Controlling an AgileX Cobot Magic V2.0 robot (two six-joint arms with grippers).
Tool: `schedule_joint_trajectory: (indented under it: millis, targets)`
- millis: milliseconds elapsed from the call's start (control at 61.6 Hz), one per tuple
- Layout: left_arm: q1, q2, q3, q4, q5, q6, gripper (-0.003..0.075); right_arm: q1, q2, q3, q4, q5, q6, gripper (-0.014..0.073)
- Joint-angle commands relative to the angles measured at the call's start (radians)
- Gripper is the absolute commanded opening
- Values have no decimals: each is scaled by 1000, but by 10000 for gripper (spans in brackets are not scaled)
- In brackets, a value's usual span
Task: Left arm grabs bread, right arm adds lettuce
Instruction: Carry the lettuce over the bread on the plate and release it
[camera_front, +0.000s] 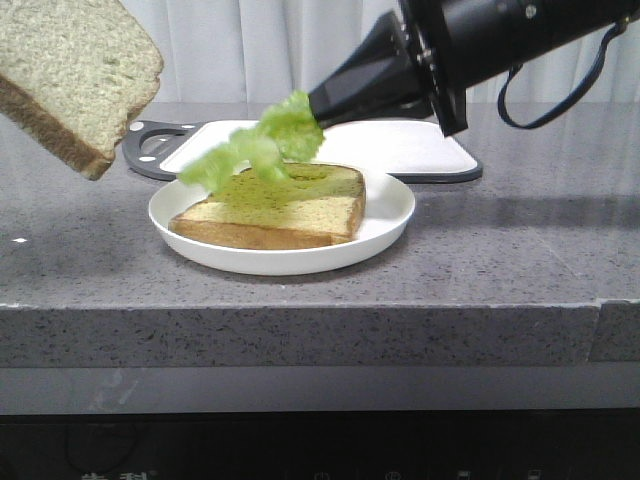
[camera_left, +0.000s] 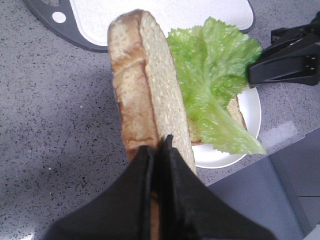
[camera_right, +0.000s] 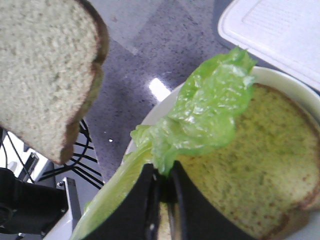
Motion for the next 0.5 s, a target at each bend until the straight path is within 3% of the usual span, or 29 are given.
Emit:
schedule_joint_trajectory:
  millis: [0,81,260,487]
  targets:
    - [3,-24,-24,-45,-42,3,-20,-1,-43,-23,15,19,-10,-24]
    - [3,-24,-24,-45,-42,3,-20,-1,-43,-23,-2,19,-1,73]
    - [3,-24,-24,-58,-42,3,-20,-10,-46,-29,-67,10,33,377]
    - [3,-20,-31,-152,-46,20,-20,-64,-143,-43,-248,17,140,404]
